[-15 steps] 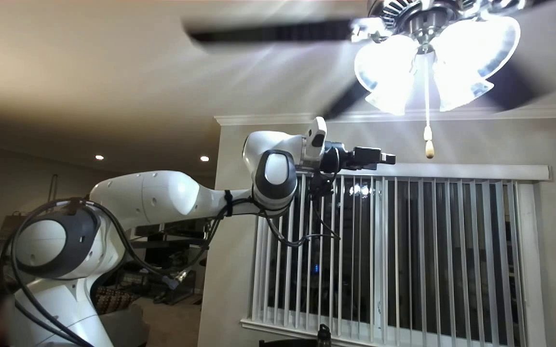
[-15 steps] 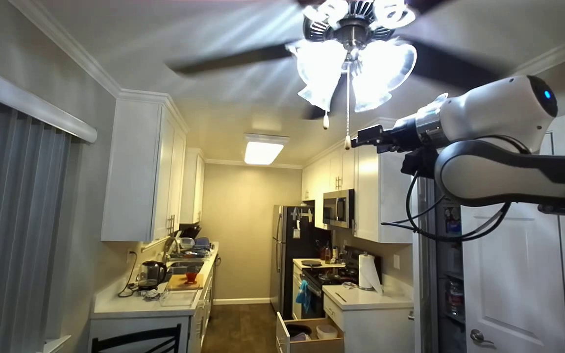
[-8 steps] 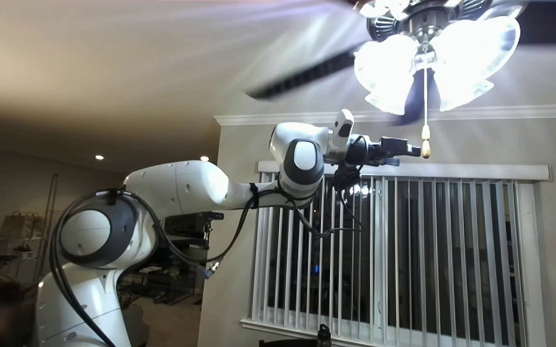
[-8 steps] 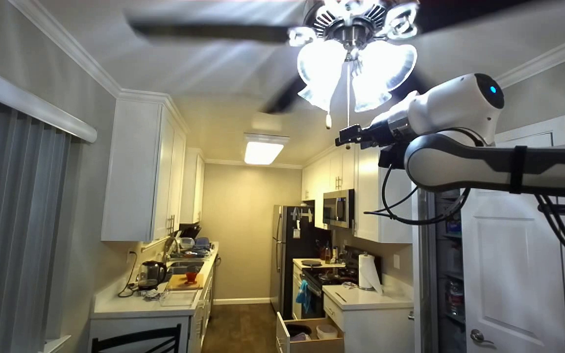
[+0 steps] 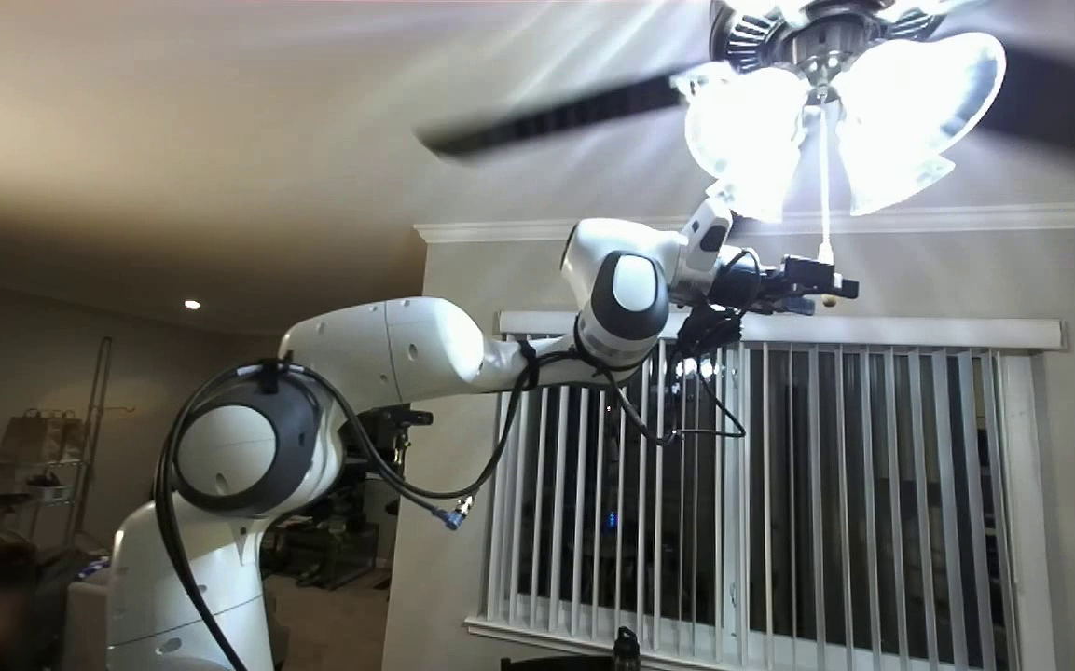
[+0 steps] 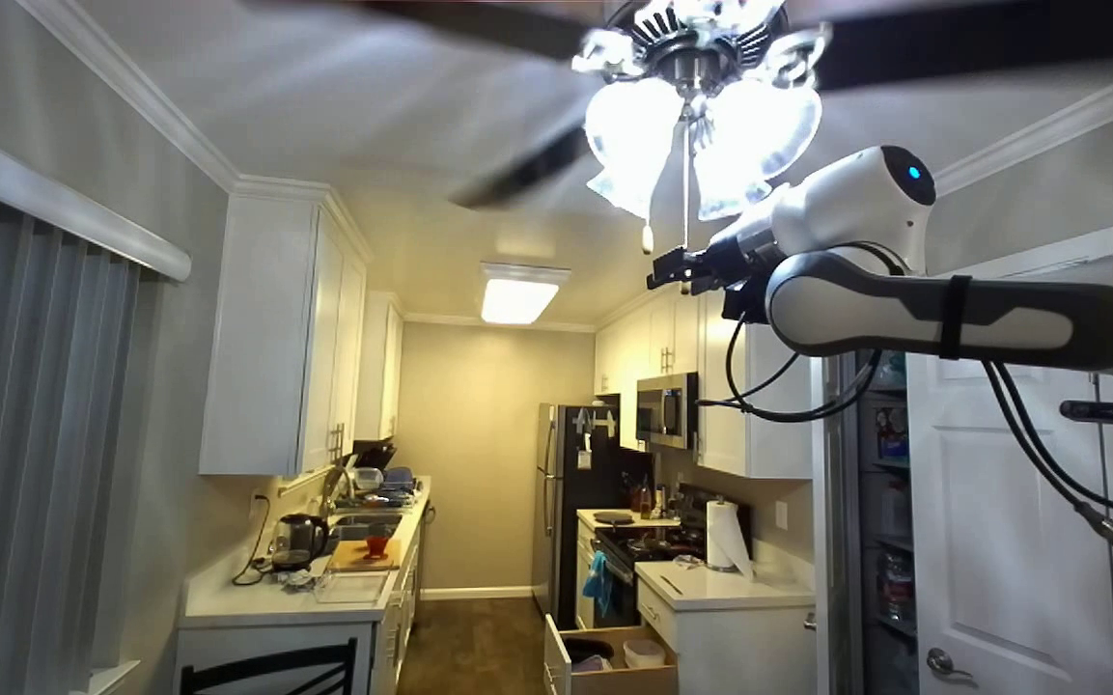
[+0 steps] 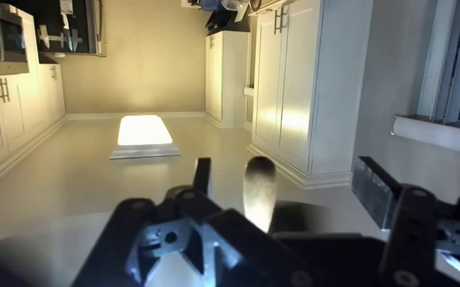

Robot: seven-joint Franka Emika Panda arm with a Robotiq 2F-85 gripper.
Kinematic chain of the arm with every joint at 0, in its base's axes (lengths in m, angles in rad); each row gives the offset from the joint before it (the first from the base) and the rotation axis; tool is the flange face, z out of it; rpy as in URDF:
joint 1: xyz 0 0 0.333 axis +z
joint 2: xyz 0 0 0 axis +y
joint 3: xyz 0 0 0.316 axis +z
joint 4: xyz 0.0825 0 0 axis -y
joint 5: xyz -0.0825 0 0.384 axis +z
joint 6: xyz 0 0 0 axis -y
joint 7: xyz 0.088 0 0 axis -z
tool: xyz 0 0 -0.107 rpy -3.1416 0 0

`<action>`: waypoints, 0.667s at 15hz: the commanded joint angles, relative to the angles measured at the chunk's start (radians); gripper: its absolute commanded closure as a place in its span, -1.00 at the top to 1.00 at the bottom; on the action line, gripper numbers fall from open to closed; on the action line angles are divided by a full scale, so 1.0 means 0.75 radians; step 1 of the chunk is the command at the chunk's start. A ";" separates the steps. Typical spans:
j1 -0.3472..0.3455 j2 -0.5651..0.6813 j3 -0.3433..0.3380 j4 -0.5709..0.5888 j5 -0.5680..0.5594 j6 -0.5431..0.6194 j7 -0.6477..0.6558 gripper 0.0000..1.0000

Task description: Pull down the light switch on the chandelier

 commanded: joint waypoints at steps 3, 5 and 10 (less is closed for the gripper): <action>0.149 0.090 -0.126 0.092 -0.072 -0.048 -0.001 -0.06; 0.186 0.096 -0.162 0.101 -0.072 -0.050 -0.004 -0.33; 0.256 0.093 -0.226 0.107 -0.057 -0.050 -0.023 -0.17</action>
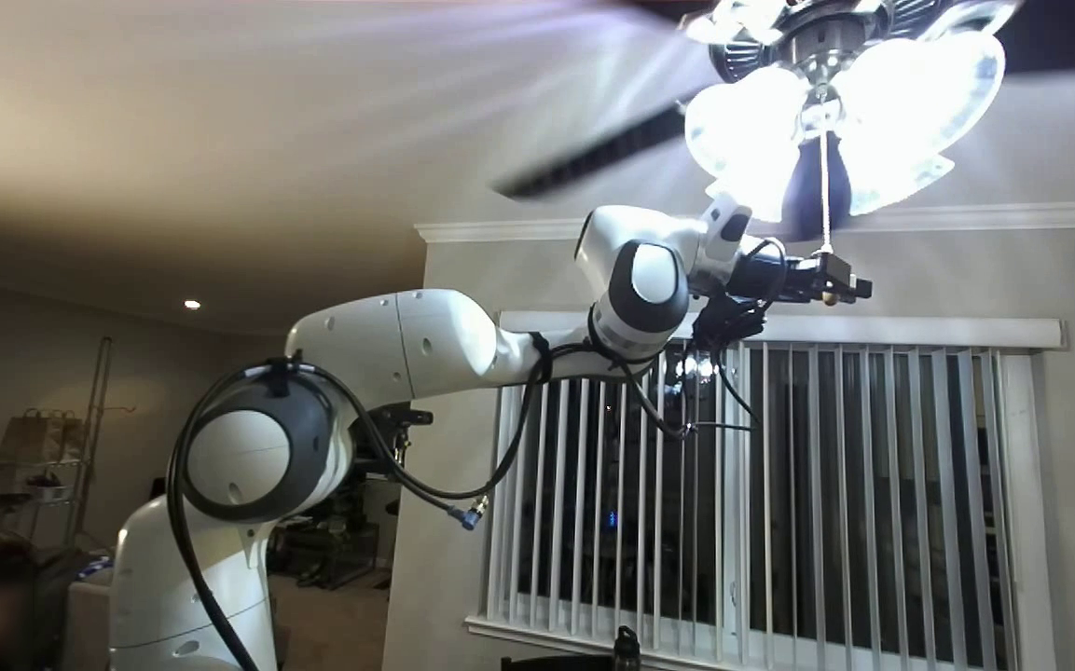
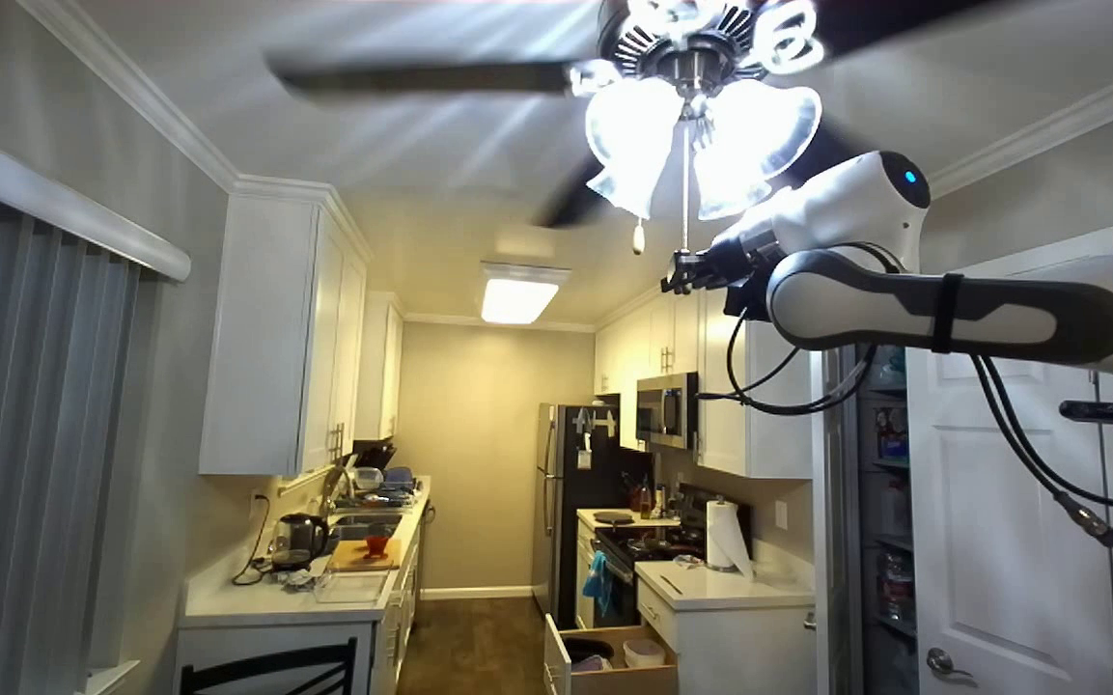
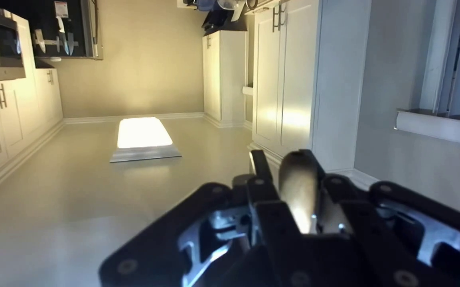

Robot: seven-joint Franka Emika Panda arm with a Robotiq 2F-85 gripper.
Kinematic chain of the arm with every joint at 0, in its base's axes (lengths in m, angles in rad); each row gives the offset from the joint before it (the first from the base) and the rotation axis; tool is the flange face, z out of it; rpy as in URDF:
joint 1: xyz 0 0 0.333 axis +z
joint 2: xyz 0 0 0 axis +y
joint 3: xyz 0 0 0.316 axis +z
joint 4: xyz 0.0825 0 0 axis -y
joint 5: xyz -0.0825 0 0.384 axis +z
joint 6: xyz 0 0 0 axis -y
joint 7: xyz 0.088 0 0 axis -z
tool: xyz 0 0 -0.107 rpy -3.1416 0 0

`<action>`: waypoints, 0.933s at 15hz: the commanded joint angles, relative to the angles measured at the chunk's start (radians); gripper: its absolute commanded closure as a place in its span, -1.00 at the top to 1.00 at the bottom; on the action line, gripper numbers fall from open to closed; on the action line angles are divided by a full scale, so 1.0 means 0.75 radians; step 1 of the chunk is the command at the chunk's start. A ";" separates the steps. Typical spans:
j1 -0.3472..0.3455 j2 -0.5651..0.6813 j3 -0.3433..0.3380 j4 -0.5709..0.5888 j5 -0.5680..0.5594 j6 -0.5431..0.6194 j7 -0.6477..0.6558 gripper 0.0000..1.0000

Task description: Pull down the light switch on the chandelier

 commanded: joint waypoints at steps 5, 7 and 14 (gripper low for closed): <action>0.095 0.005 -0.073 0.034 -0.003 -0.045 -0.033 0.30; 0.117 0.001 -0.090 0.029 0.009 -0.049 -0.061 -0.44; 0.177 -0.029 -0.146 0.004 0.048 -0.045 -0.122 -0.93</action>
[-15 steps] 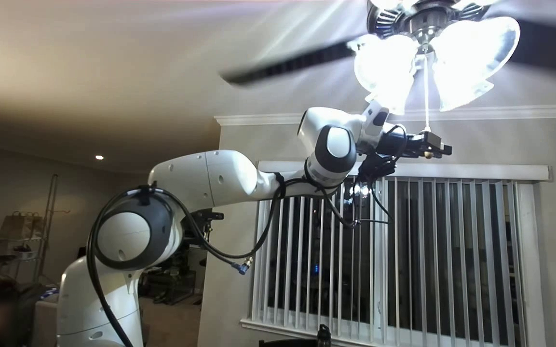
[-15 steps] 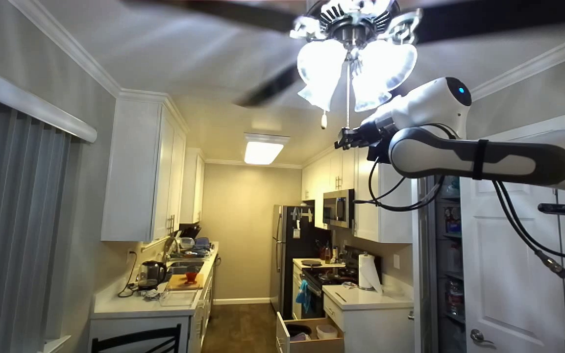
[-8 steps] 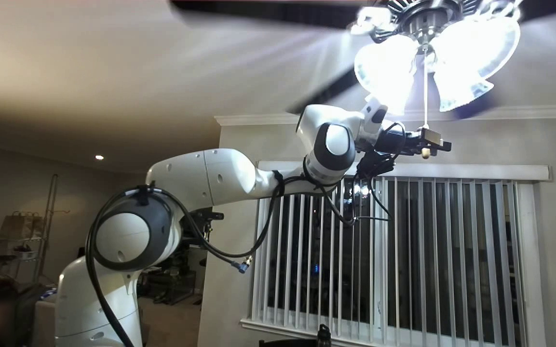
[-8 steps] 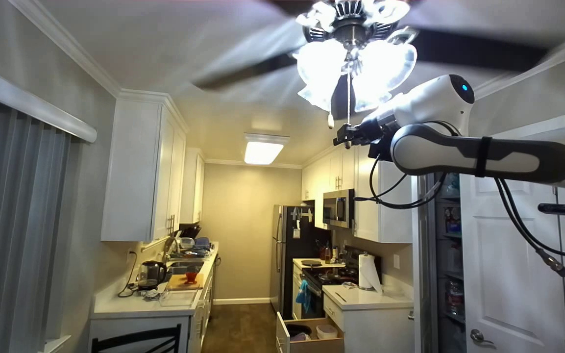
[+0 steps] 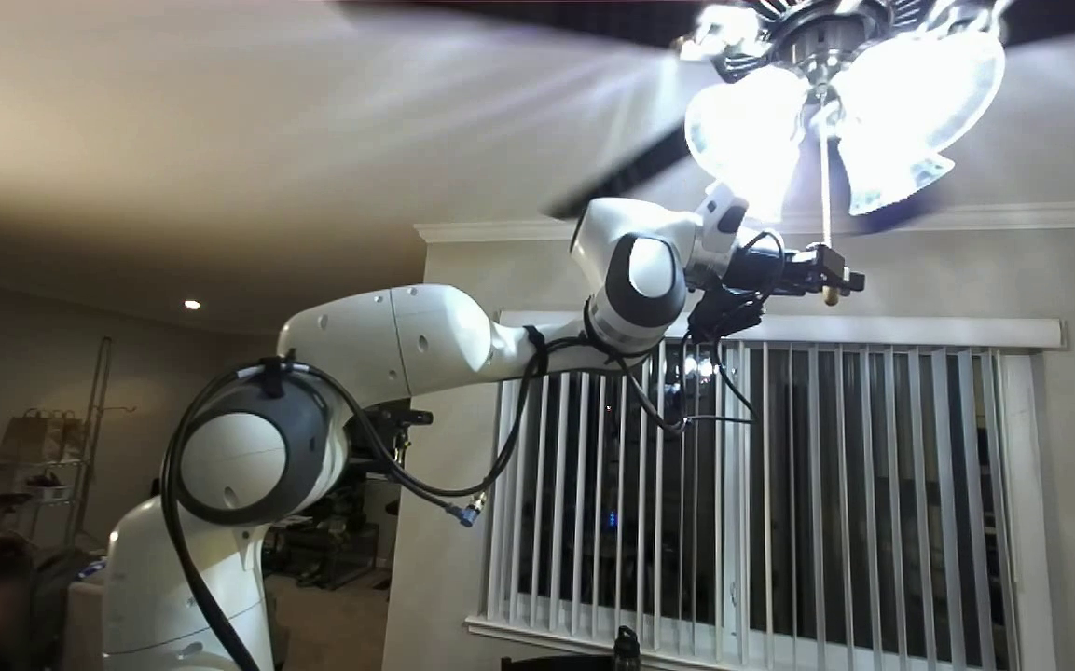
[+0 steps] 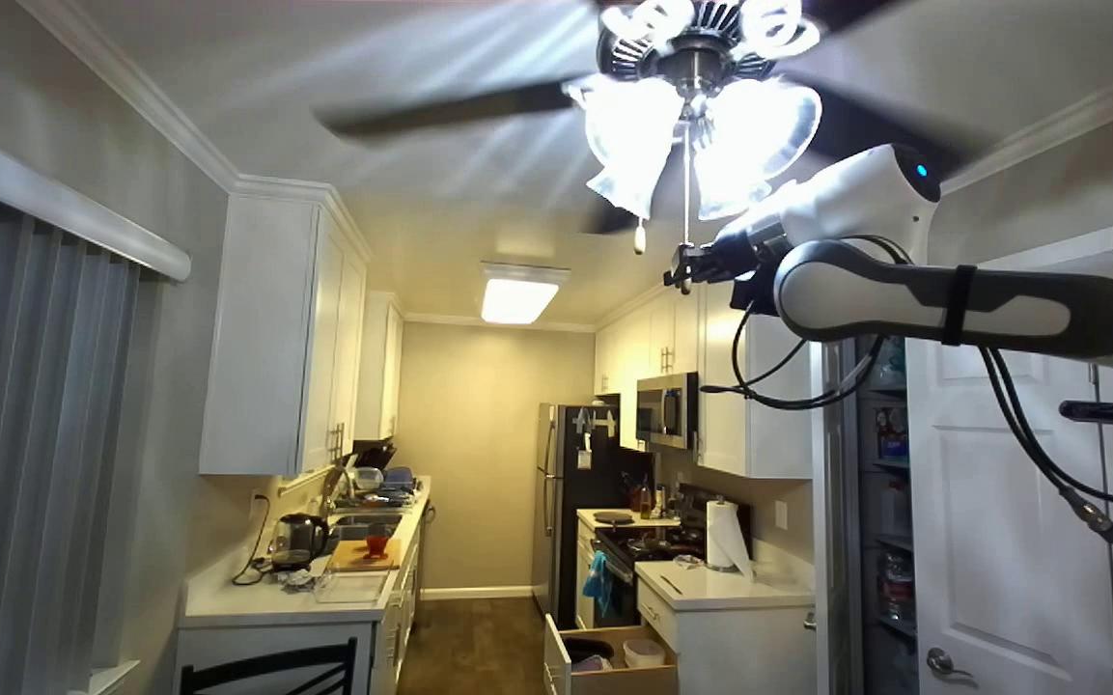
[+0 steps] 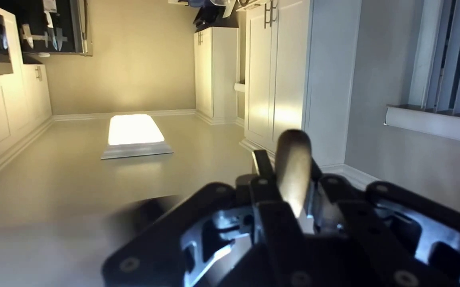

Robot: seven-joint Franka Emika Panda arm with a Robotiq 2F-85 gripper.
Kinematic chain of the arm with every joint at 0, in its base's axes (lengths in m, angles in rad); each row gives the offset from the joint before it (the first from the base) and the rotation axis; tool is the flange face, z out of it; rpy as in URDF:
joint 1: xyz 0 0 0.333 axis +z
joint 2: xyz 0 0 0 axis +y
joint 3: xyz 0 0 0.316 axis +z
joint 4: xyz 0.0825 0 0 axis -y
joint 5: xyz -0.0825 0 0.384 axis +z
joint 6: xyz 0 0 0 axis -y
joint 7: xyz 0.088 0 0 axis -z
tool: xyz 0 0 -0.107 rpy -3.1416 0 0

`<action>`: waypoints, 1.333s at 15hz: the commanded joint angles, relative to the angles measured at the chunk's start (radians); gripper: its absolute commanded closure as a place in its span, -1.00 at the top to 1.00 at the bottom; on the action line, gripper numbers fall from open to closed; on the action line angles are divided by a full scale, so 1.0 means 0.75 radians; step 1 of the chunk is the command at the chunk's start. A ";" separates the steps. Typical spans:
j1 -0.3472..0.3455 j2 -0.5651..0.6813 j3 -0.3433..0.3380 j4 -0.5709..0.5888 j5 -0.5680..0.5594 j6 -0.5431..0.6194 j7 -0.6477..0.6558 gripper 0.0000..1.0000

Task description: Pull down the light switch on the chandelier

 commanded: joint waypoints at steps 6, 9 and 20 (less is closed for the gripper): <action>0.060 -0.069 -0.047 -0.062 0.033 -0.069 -0.111 -0.91; 0.083 -0.084 -0.059 -0.135 0.064 -0.091 -0.120 -0.90; 0.081 -0.140 -0.053 -0.196 0.065 -0.067 -0.103 0.07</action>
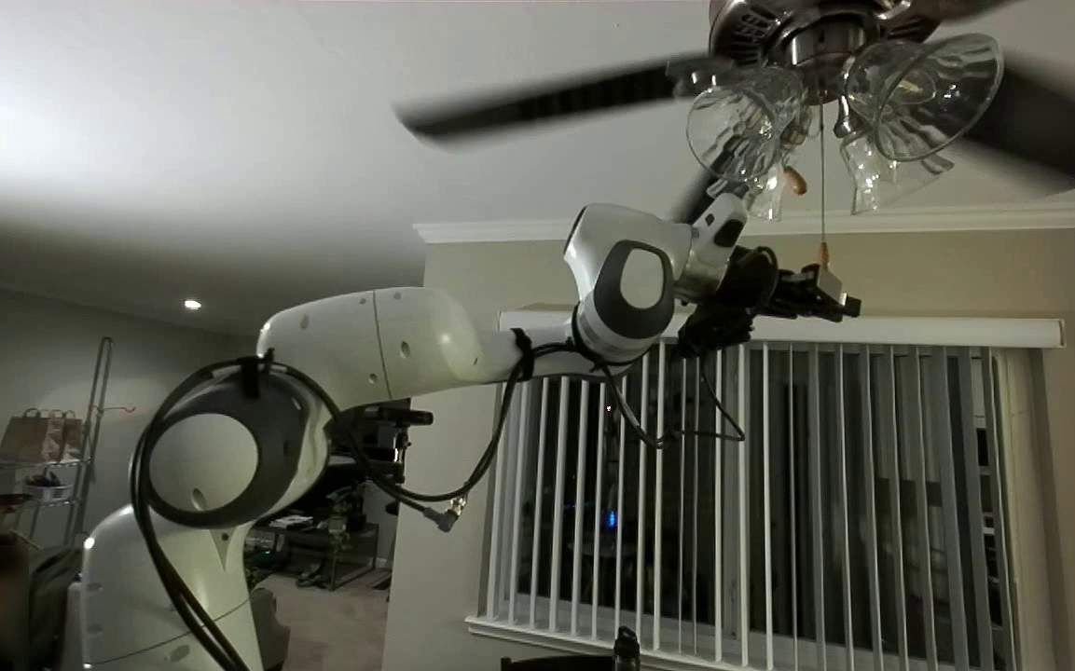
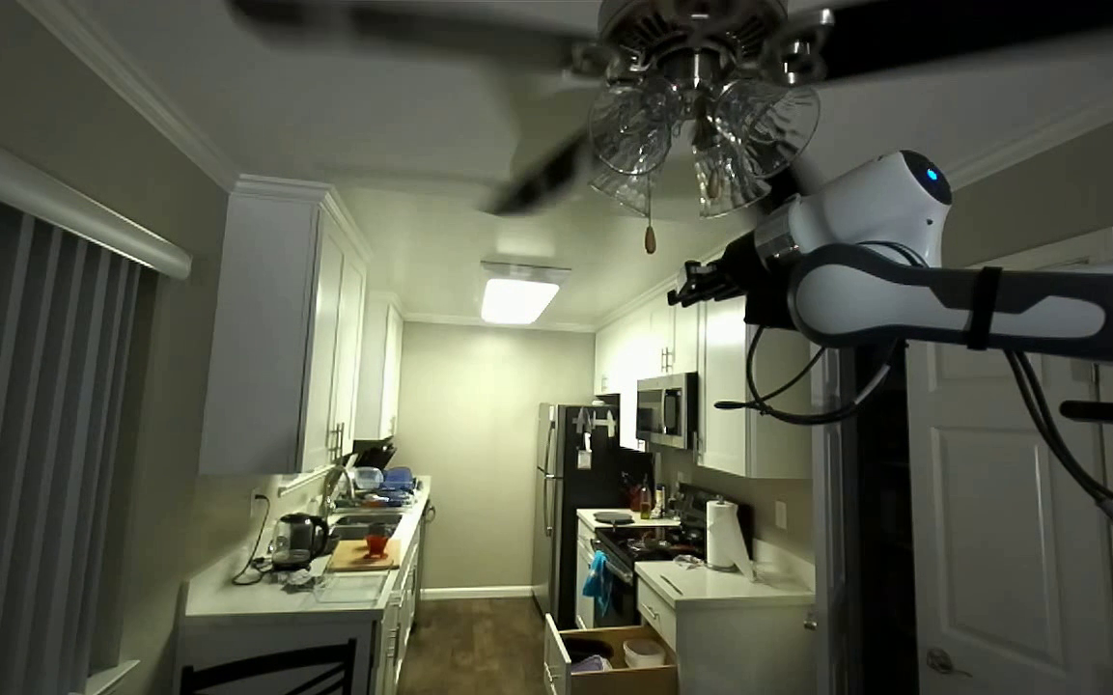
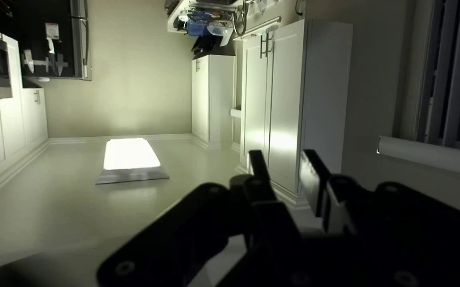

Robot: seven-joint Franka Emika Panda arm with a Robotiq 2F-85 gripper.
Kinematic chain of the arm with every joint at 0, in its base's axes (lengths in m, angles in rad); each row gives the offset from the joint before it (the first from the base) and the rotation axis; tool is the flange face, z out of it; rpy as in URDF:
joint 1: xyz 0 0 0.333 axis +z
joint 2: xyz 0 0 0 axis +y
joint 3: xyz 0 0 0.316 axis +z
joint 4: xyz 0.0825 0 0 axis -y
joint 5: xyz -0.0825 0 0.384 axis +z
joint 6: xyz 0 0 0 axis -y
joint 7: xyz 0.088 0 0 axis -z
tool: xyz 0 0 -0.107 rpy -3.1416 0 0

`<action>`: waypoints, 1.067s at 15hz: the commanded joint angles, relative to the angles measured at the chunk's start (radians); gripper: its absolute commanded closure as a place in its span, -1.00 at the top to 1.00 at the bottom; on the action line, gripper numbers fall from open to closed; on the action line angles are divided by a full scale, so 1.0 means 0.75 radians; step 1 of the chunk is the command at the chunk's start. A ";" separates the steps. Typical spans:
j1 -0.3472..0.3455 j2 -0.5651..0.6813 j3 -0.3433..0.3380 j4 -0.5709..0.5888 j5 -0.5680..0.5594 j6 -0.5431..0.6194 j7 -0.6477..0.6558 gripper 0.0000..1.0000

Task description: Pull down the light switch on the chandelier

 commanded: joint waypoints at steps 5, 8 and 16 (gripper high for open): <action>0.036 -0.119 0.008 -0.159 0.045 -0.030 -0.066 0.71; 0.049 -0.136 0.003 -0.203 0.056 -0.065 -0.073 0.98; 0.028 -0.115 0.028 -0.195 0.046 -0.085 -0.026 1.00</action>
